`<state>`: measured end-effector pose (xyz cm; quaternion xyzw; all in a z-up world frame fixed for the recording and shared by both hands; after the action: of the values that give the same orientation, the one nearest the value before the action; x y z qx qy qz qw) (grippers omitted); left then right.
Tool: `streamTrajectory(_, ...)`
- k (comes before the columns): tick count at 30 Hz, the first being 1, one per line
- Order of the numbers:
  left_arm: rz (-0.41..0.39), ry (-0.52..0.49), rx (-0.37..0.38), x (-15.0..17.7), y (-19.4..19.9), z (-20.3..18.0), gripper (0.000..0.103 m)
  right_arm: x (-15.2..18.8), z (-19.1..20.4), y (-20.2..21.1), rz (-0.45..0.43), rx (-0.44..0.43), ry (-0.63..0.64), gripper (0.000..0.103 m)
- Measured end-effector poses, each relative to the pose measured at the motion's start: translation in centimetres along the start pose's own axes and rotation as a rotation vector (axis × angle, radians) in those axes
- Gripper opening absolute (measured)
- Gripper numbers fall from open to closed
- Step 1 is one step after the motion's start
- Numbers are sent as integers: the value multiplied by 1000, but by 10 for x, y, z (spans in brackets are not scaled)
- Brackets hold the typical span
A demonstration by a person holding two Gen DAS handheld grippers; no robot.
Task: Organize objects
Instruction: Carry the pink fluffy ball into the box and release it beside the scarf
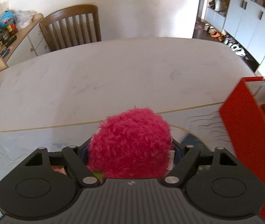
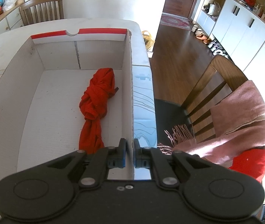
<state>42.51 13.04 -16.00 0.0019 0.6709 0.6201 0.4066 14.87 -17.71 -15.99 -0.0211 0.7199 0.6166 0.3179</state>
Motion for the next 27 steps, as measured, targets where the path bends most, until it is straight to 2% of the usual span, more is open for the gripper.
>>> streamTrajectory(15, -49, -102, 167, -20, 74, -80, 79, -1, -1, 0, 1, -24, 0, 5)
streamTrajectory(27, -73, -231, 269, -34, 85, -169, 79, 1, 1, 1, 0, -48, 17, 4)
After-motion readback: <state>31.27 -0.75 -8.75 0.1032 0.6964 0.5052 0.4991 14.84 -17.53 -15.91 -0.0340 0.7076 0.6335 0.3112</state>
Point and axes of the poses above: each gripper's, at about its wrist camera, not at the fingertips, and y roughly against the way its jaws point, z to its left, x to its underside, the point moved 7 cm from there along -y, roughly the way its jaws point, and after that the axes turned 5 degrees about -y, right-handed, at the moved point
